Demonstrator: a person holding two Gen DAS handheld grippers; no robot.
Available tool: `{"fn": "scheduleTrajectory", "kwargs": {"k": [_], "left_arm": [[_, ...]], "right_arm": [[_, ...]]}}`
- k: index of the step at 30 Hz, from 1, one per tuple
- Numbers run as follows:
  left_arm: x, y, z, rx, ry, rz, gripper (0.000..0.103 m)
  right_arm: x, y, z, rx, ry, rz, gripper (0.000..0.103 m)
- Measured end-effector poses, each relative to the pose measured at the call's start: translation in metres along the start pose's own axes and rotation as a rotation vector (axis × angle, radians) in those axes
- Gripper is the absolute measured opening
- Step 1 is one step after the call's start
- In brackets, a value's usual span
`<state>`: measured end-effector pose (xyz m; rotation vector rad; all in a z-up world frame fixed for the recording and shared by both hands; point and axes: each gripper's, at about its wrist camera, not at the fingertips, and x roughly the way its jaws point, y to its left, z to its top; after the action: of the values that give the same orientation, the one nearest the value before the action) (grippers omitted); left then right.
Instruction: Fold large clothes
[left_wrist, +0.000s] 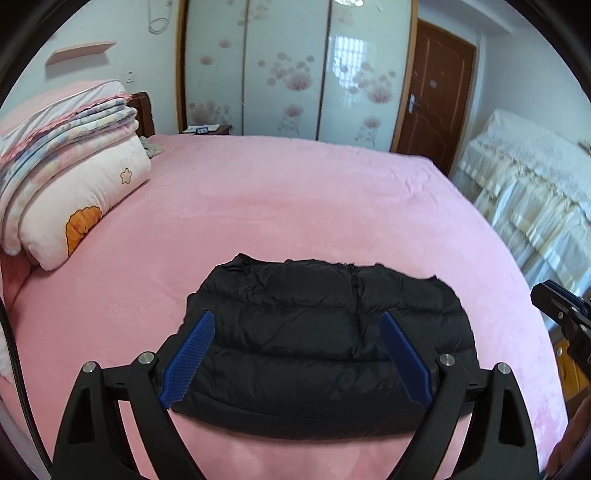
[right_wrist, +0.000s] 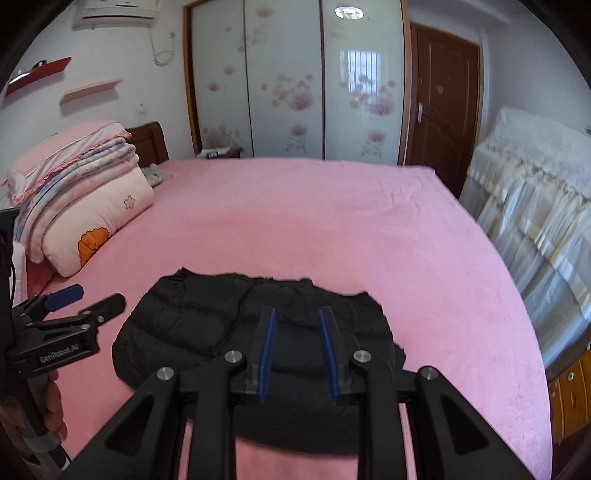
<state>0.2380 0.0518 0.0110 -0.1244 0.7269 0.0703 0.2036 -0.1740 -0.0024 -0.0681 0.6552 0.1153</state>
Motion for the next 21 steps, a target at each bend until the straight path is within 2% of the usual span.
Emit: {"fn": "scheduleTrajectory", "kwargs": {"k": [3, 6, 12, 16, 18, 21], "left_arm": [[0.013, -0.001, -0.012, -0.034, -0.009, 0.032, 0.092], [0.037, -0.001, -0.026, -0.07, 0.015, 0.077, 0.092], [0.094, -0.007, -0.05, -0.064, 0.048, 0.146, 0.092], [0.129, -0.008, -0.054, -0.062, 0.049, 0.135, 0.092], [0.148, -0.006, -0.054, -0.074, 0.049, 0.126, 0.092], [0.174, 0.001, -0.054, -0.09, 0.066, 0.154, 0.092]], "right_arm": [[0.004, 0.011, -0.006, -0.008, -0.037, 0.002, 0.024], [0.02, 0.02, -0.014, -0.013, -0.034, 0.001, 0.024], [0.074, 0.034, -0.036, 0.003, -0.045, 0.017, 0.023], [0.115, 0.042, -0.048, 0.022, -0.052, 0.078, 0.021], [0.138, 0.047, -0.052, 0.007, -0.06, 0.07, 0.021], [0.168, 0.05, -0.056, 0.013, -0.038, 0.064, 0.021]]}}
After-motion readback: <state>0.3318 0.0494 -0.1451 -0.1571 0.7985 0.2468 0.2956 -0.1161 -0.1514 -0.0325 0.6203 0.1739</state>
